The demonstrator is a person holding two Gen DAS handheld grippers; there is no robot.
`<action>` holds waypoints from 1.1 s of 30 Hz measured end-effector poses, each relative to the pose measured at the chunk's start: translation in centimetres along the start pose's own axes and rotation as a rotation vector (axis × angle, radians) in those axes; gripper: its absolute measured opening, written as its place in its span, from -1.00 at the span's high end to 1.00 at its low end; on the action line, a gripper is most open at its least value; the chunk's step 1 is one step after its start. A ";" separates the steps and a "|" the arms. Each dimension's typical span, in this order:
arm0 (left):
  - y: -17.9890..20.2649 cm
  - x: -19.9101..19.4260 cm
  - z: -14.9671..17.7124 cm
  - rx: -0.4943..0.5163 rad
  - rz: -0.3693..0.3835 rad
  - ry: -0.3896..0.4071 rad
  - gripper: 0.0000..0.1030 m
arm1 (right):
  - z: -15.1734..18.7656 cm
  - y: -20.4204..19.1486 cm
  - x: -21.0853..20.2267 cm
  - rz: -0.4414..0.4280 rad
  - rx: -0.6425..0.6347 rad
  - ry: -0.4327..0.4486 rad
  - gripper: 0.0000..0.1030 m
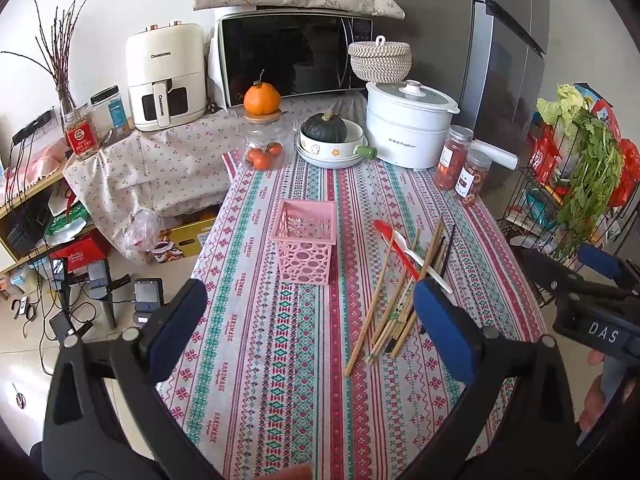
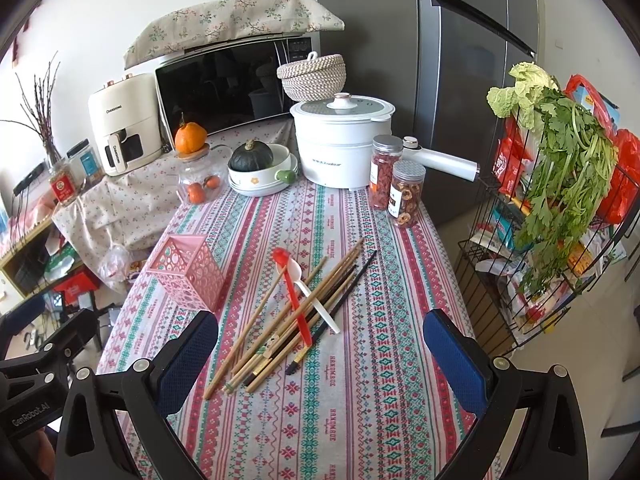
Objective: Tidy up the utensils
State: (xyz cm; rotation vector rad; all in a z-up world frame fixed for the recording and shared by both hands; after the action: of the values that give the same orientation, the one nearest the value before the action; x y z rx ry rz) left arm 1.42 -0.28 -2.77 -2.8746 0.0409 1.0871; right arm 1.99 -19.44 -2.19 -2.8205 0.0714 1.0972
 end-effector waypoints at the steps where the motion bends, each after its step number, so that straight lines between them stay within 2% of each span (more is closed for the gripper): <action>1: 0.0 0.0 0.1 0.000 0.001 0.000 -0.99 | 0.0 0.0 0.0 0.000 0.000 0.000 -1.00; 33: 0.0 -0.1 -0.2 -0.003 0.003 -0.001 -0.99 | 0.1 0.0 0.1 -0.001 0.001 -0.004 -1.00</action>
State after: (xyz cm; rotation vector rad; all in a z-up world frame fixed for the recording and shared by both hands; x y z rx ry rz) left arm 1.44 -0.29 -2.57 -2.8777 0.0441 1.0904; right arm 2.03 -19.45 -2.34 -2.8174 0.0696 1.1023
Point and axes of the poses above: each gripper's, at about its wrist camera, not at the fingertips, and x roughly the way its jaws point, y to its right, z to its underside, the point moved 2 cm from there along x, roughly the way its jaws point, and after that the axes turned 5 degrees about x, right-handed, at the moved point
